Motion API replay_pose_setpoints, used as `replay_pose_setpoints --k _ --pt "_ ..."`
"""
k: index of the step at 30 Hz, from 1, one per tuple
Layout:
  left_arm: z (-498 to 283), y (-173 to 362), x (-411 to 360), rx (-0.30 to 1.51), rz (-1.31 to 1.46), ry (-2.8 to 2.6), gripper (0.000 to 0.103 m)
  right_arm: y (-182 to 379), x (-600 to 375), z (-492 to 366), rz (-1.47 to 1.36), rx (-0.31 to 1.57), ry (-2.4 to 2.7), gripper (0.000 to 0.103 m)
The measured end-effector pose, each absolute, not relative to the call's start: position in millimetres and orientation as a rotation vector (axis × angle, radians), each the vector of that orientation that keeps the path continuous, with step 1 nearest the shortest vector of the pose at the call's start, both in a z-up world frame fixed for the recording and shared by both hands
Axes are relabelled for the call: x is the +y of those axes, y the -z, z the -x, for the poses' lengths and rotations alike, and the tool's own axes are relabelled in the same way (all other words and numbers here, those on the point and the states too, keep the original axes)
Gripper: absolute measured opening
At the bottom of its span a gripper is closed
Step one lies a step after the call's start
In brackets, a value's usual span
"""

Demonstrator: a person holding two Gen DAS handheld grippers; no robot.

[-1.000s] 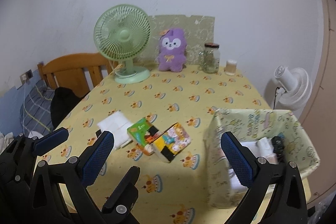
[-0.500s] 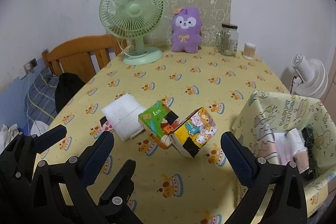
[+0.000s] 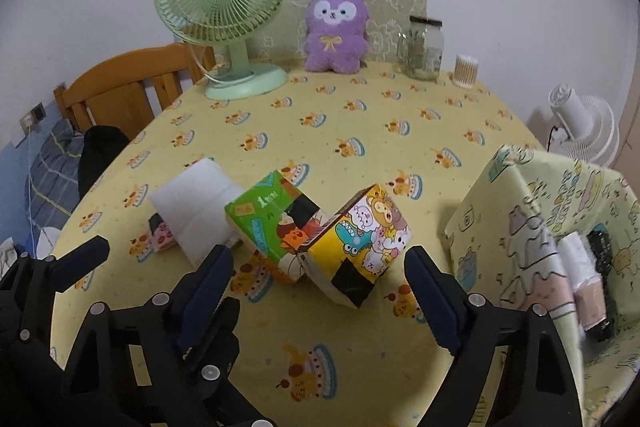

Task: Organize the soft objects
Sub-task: 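Grasp the cartoon-printed snack box with the right tool, then grasp the white folded cloth with the left tool while the right tool holds the snack box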

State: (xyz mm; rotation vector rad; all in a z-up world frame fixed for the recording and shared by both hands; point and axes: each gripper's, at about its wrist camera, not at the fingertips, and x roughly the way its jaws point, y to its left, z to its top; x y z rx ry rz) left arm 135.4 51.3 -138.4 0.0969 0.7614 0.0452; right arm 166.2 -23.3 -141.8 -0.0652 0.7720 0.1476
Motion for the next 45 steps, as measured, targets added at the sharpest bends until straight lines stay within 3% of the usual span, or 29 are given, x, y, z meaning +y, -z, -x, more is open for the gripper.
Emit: replay_pose_setpoints --k 6,10,17,23,45 --pt "-147 146 49 0.783 -0.115 -0.029 0.101 156 -28 -182 0.034 0.826 -0.117 0.078" --pt "-156 153 46 0.811 -0.127 -0.018 0.101 166 -28 -189 0.039 0.865 -0.110 0.055" --pt "-164 152 42 0.799 -0.106 0.005 0.101 162 -32 -194 0.034 0.857 -0.115 0.036" --pt "-175 149 41 0.804 -0.086 0.035 0.103 156 -37 -196 0.016 0.821 -0.110 0.032" --pt "-201 153 32 0.808 -0.124 0.100 0.099 154 -46 -210 0.008 0.824 -0.101 0.031"
